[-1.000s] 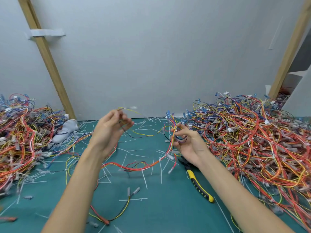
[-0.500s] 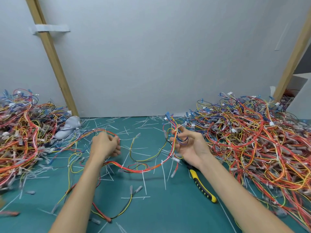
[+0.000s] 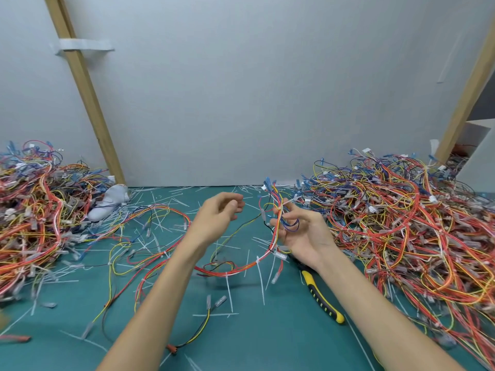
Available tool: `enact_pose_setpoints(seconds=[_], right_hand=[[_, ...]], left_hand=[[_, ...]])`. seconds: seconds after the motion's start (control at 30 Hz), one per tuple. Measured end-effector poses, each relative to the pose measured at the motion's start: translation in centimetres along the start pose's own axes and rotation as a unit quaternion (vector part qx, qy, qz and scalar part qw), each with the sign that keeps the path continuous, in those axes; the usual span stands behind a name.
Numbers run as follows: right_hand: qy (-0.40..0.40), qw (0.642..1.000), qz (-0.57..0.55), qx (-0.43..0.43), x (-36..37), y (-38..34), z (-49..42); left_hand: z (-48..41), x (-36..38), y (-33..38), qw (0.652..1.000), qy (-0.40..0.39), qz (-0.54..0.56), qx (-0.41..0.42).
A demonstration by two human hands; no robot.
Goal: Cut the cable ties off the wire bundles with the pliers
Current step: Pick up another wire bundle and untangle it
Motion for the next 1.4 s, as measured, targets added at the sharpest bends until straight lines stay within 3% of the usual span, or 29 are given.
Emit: enact_pose_setpoints(seconds=[0.07,0.17,0.33,0.47,0.6,0.73,0.9,1.07,1.23,1.4], right_hand=[[-0.004,1.0,-0.003,-0.004,0.1,-0.1,0.0],[-0.012,1.0,-0.007,-0.01,0.3,-0.3,0.1],[-0.003,1.0,0.0,-0.012,0.1,-0.4,0.1],[0.006,1.0,-0.009,-0.019,-0.2,-0.8,0.1],[0.001,1.0,0.0,-0.015,0.0,-0.5,-0.2],[-0.015,1.0,-0.007,-0.019,0.3,-0.5,-0.3],[-0.049,0.998,0.004,-0.036,0.7,0.0,-0.7],[-0.033,0.998,0.038,-0.048,0.6,1.1,-1.2],[-0.012,0.997,0.07,-0.012,0.2,3.0,-1.7],[-0.035,0.995,0.089,0.002,0.4,3.0,-1.3]], left_hand=[[0.1,2.0,-0.6,0.998,-0.064,0.002,-0.008],[0.5,3.6,-1.8,0.987,-0.142,-0.077,0.0],[0.6,2.8,-2.1,0.973,-0.148,-0.171,0.036],[0.6,1.4,-2.1,0.992,-0.127,0.012,0.004],[0.9,1.0,-2.3,0.976,-0.125,0.173,-0.051],[2.1,2.7,-2.6,0.946,-0.192,0.229,-0.123],[3.6,6.0,-1.8,0.918,-0.273,0.247,-0.151],[4.4,7.2,-2.8,0.929,-0.214,0.241,-0.181],[5.1,7.0,-4.6,0.977,-0.114,0.146,-0.11],[5.3,5.6,-4.9,0.989,-0.056,0.124,-0.056]])
Point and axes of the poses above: each hand's wrist, its own z-axis away from the middle knuckle, its own x-axis out of the palm, y = z × x, the point moved 8 cm from there along -z, towards the middle knuckle, and after that the axes turned 14 degrees about x, right-handed, at the moved point
